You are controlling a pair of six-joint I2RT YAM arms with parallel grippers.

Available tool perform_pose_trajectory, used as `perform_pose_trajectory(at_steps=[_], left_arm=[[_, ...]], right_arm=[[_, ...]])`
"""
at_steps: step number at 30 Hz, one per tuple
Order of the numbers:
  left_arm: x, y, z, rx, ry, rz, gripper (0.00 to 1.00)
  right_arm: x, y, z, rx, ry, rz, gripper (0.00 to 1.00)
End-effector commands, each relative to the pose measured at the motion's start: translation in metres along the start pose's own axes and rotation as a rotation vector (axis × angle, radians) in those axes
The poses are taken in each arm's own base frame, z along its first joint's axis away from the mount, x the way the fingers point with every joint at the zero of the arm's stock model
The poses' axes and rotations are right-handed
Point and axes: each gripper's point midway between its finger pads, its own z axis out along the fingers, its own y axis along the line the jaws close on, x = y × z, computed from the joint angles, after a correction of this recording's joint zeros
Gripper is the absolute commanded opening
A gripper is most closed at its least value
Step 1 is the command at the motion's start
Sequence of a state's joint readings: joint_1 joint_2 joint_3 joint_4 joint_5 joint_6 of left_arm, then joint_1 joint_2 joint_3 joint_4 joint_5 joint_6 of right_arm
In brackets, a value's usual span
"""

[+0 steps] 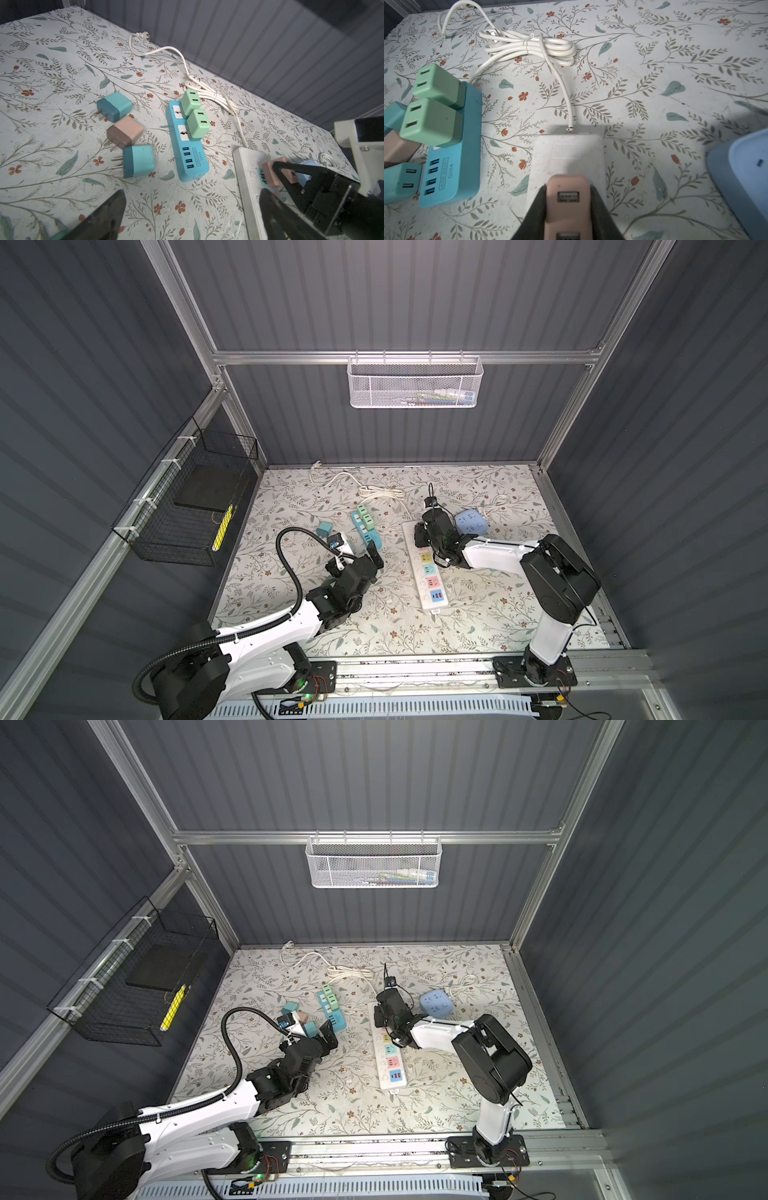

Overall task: Insert the plug
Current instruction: 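Lower the pink adapter into the white strip socket and open right gripper, then move right gripper to the teal adapter beside the blue cube and grasp it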

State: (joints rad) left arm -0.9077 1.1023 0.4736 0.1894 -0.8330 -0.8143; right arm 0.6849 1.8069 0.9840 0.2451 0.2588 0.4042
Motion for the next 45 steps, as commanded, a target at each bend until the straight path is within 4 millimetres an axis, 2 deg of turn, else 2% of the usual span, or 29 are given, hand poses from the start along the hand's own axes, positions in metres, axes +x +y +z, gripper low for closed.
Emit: perform_pose_trajectory(at_steps=[1,8,14,17,19,22,26,29,32,34,39,45], left_arm=[[-0.001,0.002,0.002,-0.004,-0.009,0.016,1.0],[-0.004,0.004,0.002,-0.012,-0.018,0.012,1.0],[-0.004,0.005,0.001,-0.01,-0.013,0.015,1.0],[-0.004,0.006,0.0,-0.013,-0.01,0.023,1.0],[-0.005,0.007,-0.001,-0.014,-0.009,0.021,1.0],[-0.008,0.008,-0.004,-0.013,-0.012,0.016,1.0],[-0.018,0.005,-0.009,-0.006,-0.023,0.008,1.0],[-0.028,0.002,-0.012,0.002,-0.037,0.007,1.0],[-0.036,-0.002,-0.016,0.01,-0.05,0.006,1.0],[-0.04,-0.004,-0.017,0.017,-0.056,0.012,1.0],[-0.046,-0.004,-0.02,0.014,-0.066,0.001,1.0],[-0.043,-0.007,-0.016,0.008,-0.054,0.001,1.0]], right_arm=[[0.021,-0.008,0.008,0.073,0.068,-0.053,0.17],[0.044,-0.007,0.013,0.185,0.129,-0.152,0.17],[0.073,-0.013,0.018,0.237,0.221,-0.193,0.18],[0.084,-0.016,0.018,0.251,0.252,-0.185,0.19],[0.085,-0.017,0.016,0.251,0.251,-0.164,0.23],[0.067,-0.005,0.01,0.205,0.222,-0.129,0.32],[0.008,0.016,-0.01,0.113,0.142,-0.072,0.52],[-0.033,0.024,-0.026,0.061,0.09,-0.035,0.64],[-0.055,0.024,-0.035,0.038,0.064,-0.021,0.69],[-0.062,0.017,-0.035,0.047,0.059,-0.02,0.7],[-0.062,-0.004,-0.023,0.073,0.094,-0.007,0.7],[-0.04,-0.015,-0.005,0.079,0.164,-0.012,0.69]])
